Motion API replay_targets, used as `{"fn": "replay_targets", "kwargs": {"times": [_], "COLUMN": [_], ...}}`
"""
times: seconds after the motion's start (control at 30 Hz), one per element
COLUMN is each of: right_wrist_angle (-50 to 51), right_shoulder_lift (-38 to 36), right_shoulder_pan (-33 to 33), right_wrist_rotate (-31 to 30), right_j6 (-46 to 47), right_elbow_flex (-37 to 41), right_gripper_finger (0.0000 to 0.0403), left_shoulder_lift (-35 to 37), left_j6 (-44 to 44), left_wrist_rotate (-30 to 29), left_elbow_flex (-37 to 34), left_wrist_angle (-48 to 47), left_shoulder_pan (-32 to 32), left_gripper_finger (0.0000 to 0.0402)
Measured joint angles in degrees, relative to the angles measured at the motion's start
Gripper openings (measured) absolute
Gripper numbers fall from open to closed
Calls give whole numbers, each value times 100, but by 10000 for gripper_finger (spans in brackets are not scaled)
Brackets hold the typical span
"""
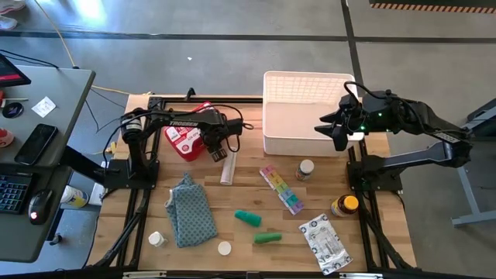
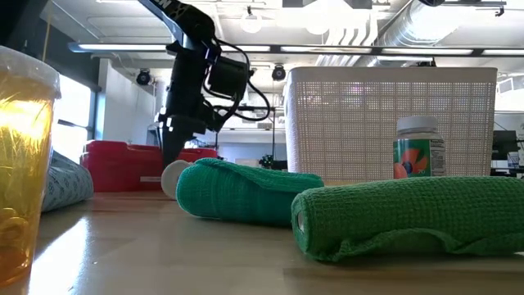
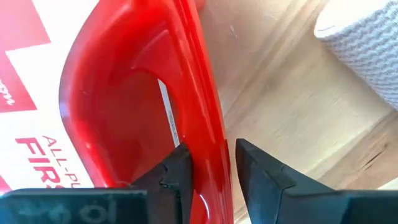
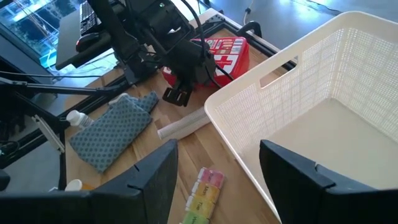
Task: Pick & place medical supplies in basket/bin
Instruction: Put the red first aid kit into the white bin
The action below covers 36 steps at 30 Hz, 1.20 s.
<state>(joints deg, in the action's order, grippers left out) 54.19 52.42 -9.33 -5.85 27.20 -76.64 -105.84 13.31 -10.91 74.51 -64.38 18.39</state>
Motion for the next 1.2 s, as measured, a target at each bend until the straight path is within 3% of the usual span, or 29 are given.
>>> {"fn": "replay_targets", "kwargs": {"times": [0.33,0.6,0.87,1.2], "right_wrist_angle": [0,-192,-717,-866], "right_shoulder_lift": [0,-73,-305,-462], "right_shoulder_pan": [-2,0,-1,1], "right_wrist_rotate": [22,366,572,1078], "right_j6": [-2,136,240,184], "right_elbow_flex": [0,-1,-2,-2], "right_gripper_finger": [216,214,183,135], "left_shoulder_lift": [0,-2,75,153], "left_j6": [38,12,-356,-620], "left_wrist_rotate": [11,34,-143,-553], "left_elbow_flex": [0,120,1157,3032], "left_wrist_angle": [-69,-517,-1316,-2201], "left_shoulder_pan": [1,0,-4,-2], "left_gripper_finger": [93,93,93,93]}}
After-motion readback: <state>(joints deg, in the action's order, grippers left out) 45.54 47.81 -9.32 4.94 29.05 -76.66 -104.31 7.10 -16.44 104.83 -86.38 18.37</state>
